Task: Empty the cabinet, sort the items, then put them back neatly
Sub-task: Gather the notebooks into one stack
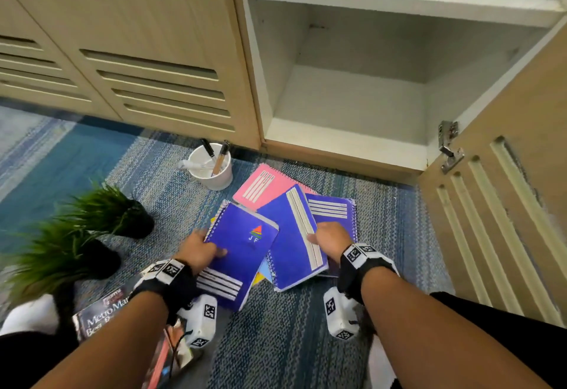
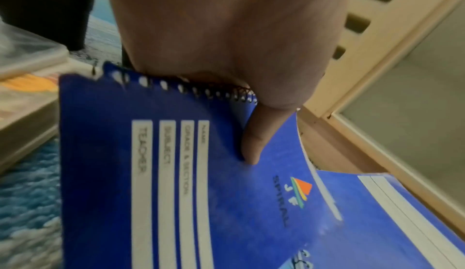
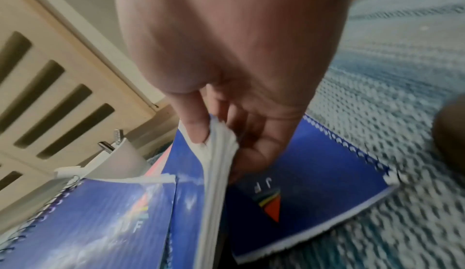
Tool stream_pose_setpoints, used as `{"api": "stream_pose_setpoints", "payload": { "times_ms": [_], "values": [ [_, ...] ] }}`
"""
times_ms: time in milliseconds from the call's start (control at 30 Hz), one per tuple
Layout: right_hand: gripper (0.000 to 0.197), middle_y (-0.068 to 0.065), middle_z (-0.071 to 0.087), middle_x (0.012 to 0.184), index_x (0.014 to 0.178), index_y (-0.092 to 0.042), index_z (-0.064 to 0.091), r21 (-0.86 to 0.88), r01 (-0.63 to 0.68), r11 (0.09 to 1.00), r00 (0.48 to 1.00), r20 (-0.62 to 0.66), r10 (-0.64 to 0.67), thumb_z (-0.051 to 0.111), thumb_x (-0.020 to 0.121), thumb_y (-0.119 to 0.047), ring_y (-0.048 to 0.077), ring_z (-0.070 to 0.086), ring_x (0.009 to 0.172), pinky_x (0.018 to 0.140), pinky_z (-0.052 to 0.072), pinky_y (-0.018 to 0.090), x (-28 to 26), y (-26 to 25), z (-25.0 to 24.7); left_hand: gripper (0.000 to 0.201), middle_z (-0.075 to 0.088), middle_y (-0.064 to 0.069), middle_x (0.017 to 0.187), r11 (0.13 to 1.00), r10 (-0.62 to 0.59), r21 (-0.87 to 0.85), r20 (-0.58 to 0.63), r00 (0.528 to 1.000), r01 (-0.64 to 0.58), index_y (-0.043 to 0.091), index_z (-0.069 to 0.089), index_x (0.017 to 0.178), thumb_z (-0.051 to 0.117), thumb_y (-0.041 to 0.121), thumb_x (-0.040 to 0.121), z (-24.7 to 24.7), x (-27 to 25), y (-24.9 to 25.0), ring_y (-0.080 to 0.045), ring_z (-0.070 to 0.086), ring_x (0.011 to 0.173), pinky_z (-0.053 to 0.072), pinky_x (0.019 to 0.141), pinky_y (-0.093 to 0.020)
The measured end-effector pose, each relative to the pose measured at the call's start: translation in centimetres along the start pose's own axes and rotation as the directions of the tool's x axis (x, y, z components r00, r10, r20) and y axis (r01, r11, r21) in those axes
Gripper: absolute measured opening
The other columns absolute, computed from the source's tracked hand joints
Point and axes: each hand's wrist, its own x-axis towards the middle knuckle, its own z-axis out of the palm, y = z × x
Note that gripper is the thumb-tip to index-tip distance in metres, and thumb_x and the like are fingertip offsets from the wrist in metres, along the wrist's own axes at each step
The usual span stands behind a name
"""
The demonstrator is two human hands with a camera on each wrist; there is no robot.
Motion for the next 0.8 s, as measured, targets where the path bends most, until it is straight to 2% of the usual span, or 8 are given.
{"api": "stream_pose_setpoints", "payload": {
  "times_ms": [100,200,300,433,500,567,700,800],
  "values": [
    [0.022,0.012,0.068,0.116,0.109,-0.005,0.07,-0.057,0.125,0.991,0.991,-0.038,-0.127,0.055,0.093,-0.011,0.031,0.061,0.112,0.08,0.044,0.028,-1.6,-1.9,-2.0,0.041,0.076,-0.011,0.093,0.983,0.022,-0.184,0.009,1.0,-0.019,0.009,0.064,0.098,0.077,0.007,0.059,-1.2,-1.2,-1.7,-0.031,0.071,0.087,0.055,0.089,-0.049],
    [0.028,0.008,0.071,0.114,0.104,-0.021,0.071,-0.027,0.212,0.977,0.97,-0.114,-0.213,0.055,0.087,-0.005,0.03,0.066,0.107,0.088,0.051,0.031,-4.1,-5.2,-4.7,0.027,0.069,-0.02,0.093,0.931,-0.001,-0.366,-0.042,0.999,-0.014,0.006,0.061,0.094,0.06,-0.013,0.076,-2.6,-3.9,-0.4,-0.03,0.064,0.072,0.053,0.075,-0.039],
    [0.02,0.003,0.073,0.104,0.093,-0.025,0.067,-0.088,0.332,0.939,0.931,-0.13,-0.341,0.056,0.087,-0.009,0.026,0.07,0.097,0.087,0.056,0.037,-6.9,-9.3,-7.6,0.028,0.064,-0.023,0.089,0.883,0.033,-0.466,-0.061,0.998,-0.058,0.007,0.06,0.085,0.047,-0.017,0.079,-4.8,-5.8,2.1,-0.028,0.059,0.065,0.051,0.073,-0.043],
    [0.026,-0.002,0.075,0.099,0.105,-0.032,0.066,-0.245,0.512,0.823,0.825,-0.128,-0.551,0.056,0.085,-0.02,0.024,0.072,0.088,0.082,0.059,0.044,-11.0,-15.3,-10.6,0.035,0.069,-0.024,0.1,0.89,0.115,-0.443,-0.01,0.993,-0.108,0.013,0.057,0.109,0.049,-0.011,0.083,-11.1,-9.4,7.3,-0.036,0.066,0.076,0.054,0.07,-0.039],
    [0.023,-0.003,0.075,0.1,0.103,-0.037,0.063,-0.356,0.601,0.716,0.73,-0.12,-0.673,0.056,0.086,-0.023,0.025,0.07,0.091,0.081,0.057,0.041,-13.1,-17.6,-11.2,0.039,0.071,-0.024,0.107,0.896,0.163,-0.418,-0.001,0.987,-0.149,0.01,0.062,0.112,0.053,-0.003,0.077,-14.7,-11.6,9.9,-0.041,0.07,0.084,0.059,0.079,-0.049],
    [0.015,0.006,0.073,0.099,0.105,-0.03,0.059,-0.556,0.619,0.554,0.593,-0.132,-0.794,0.054,0.091,-0.024,0.034,0.066,0.091,0.075,0.054,0.04,-15.0,-18.7,-11.2,0.038,0.071,-0.026,0.108,0.897,0.184,-0.408,-0.01,0.983,-0.172,0.005,0.065,0.11,0.053,0.002,0.074,-17.8,-13.7,11.6,-0.045,0.07,0.088,0.056,0.086,-0.06],
    [0.035,0.002,0.072,0.111,0.123,-0.03,0.054,-0.745,0.652,0.141,0.243,0.03,-0.969,0.062,0.09,-0.026,0.033,0.07,0.085,0.062,0.056,0.04,-17.2,-18.0,-10.6,0.026,0.073,-0.026,0.101,0.855,0.141,-0.504,-0.008,0.99,-0.125,0.01,0.068,0.105,0.048,0.013,0.088,-22.2,-17.6,12.8,-0.037,0.07,0.073,0.058,0.078,-0.052],
    [0.051,-0.005,0.067,0.128,0.129,-0.029,0.061,-0.774,0.625,-0.103,-0.02,0.115,-0.993,0.076,0.081,-0.021,0.023,0.073,0.089,0.063,0.06,0.036,-16.5,-17.7,-11.7,0.031,0.072,-0.026,0.107,0.804,0.111,-0.59,0.021,0.994,-0.077,0.009,0.068,0.112,0.051,0.021,0.088,-23.1,-18.6,11.9,-0.039,0.071,0.079,0.056,0.084,-0.055]
  ]
}}
